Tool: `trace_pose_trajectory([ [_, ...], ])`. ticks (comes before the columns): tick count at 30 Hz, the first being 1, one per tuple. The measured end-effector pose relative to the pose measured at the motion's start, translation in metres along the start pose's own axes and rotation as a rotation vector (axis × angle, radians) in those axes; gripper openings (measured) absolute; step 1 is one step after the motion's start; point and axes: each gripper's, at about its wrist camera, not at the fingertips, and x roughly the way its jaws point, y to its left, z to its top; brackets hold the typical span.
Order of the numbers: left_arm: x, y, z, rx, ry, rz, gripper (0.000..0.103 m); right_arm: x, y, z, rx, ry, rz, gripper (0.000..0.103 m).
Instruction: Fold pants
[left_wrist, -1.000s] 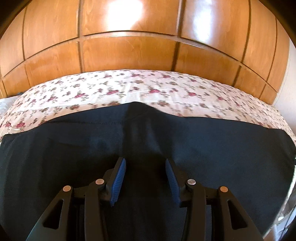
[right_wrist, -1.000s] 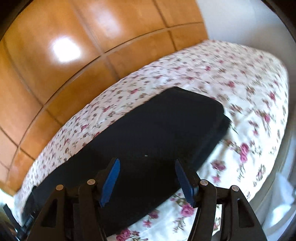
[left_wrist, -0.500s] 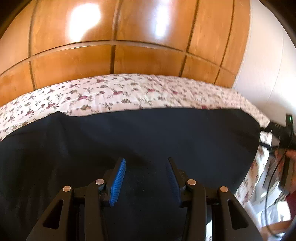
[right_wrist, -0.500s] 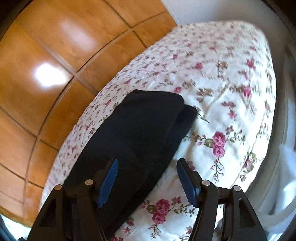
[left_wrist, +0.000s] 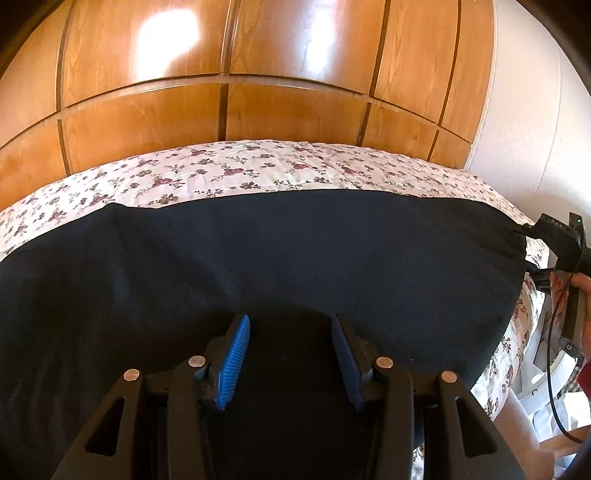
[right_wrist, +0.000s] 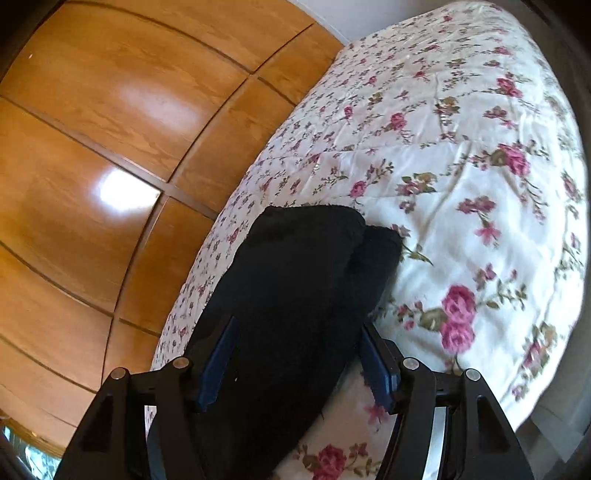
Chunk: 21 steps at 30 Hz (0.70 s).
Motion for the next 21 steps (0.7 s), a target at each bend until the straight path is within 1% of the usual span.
trace_pose_trajectory([
  [3,-0.001,-0.002,0.004,0.005,0.021,0.007,0.047,0.005,0.002,0.002,-0.047,0.013,0.008,0.064],
  [5,-0.002,0.000,0.009,-0.006,0.039,-0.007,0.047,0.010,0.001,0.005,-0.069,0.019,0.006,0.059],
  [6,-0.003,0.002,0.011,-0.017,0.040,-0.019,0.047,0.011,-0.001,0.005,-0.072,0.019,0.002,0.057],
  [8,-0.006,0.010,0.016,-0.048,0.033,-0.030,0.047,0.010,-0.005,0.006,-0.055,0.014,0.017,0.057],
  [11,-0.010,0.025,0.022,-0.082,0.018,0.007,0.047,0.009,-0.009,0.006,-0.044,0.015,0.040,0.057],
  [13,-0.013,0.038,0.027,-0.096,0.003,0.039,0.047,0.007,-0.008,0.005,-0.060,0.011,0.042,0.054],
  [14,-0.014,0.044,0.029,-0.099,-0.001,0.057,0.047,0.006,-0.008,0.003,-0.066,0.005,0.038,0.050],
  [15,-0.015,0.050,0.031,-0.103,-0.006,0.083,0.047,0.006,-0.009,0.002,-0.069,0.000,0.028,0.042],
  [17,-0.016,0.063,0.032,-0.114,-0.020,0.134,0.047,0.006,-0.011,0.002,-0.065,-0.007,0.009,0.035],
  [18,-0.015,0.069,0.031,-0.125,-0.017,0.150,0.047,0.005,-0.013,0.002,-0.053,-0.008,0.012,0.033],
  [19,-0.011,0.075,0.028,-0.140,-0.003,0.159,0.047,0.005,-0.014,0.003,-0.044,-0.009,0.016,0.031],
  [20,-0.005,0.082,0.022,-0.162,0.026,0.160,0.047,0.004,-0.014,0.003,-0.034,-0.010,0.016,0.027],
  [21,0.000,0.087,0.016,-0.178,0.038,0.149,0.047,0.003,-0.013,0.003,-0.026,-0.011,0.020,0.021],
])
